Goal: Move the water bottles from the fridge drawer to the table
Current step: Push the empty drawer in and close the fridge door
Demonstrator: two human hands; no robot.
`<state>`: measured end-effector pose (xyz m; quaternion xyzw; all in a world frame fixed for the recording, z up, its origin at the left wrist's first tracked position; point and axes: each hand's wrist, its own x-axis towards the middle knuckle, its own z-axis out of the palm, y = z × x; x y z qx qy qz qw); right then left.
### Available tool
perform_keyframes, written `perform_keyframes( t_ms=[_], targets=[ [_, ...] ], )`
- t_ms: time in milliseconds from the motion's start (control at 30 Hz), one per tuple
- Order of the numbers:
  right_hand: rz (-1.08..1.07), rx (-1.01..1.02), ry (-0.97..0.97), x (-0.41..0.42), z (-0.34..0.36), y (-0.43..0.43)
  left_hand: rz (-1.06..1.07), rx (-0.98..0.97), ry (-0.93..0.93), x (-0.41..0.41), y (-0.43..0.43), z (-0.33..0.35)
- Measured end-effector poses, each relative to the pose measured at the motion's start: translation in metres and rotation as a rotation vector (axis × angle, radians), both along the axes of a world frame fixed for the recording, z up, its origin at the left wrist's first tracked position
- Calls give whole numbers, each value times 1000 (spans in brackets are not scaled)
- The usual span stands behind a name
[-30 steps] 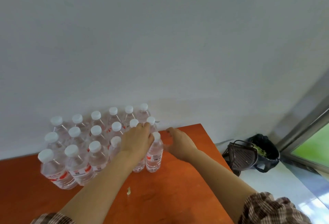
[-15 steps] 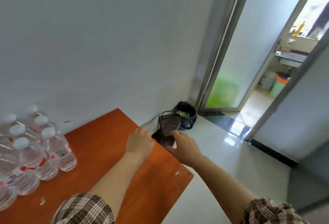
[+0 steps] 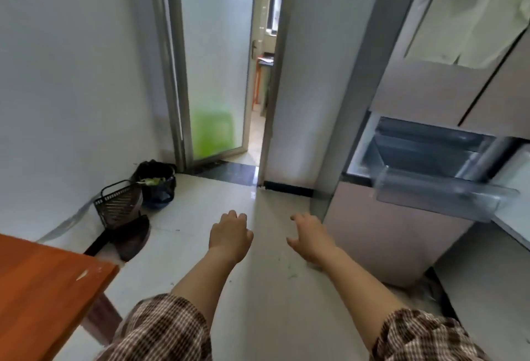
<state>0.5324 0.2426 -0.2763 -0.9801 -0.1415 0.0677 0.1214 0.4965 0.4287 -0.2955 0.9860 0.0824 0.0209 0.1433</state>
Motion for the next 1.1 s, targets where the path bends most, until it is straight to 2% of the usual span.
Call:
perform_keyframes(
  t_ms=[333,633,867,967,1100],
  targets=[
    [-331,-12,-26,58,13,-218,-401,-23,-100,126,-226,11],
    [-531,-54,-39,166,9,-364,-654,-29,-72,259,-383,7],
    [-589,-76,10,235,-20,-445,-736,-2,-51,334,-460,-19],
    [-581,-87,-49,256,-28,-476,-764,26,-106,351,-483,-36],
    [-531,-93,-144,275,-42,-510,-699,67,-140,356,-501,-62]
  ],
)
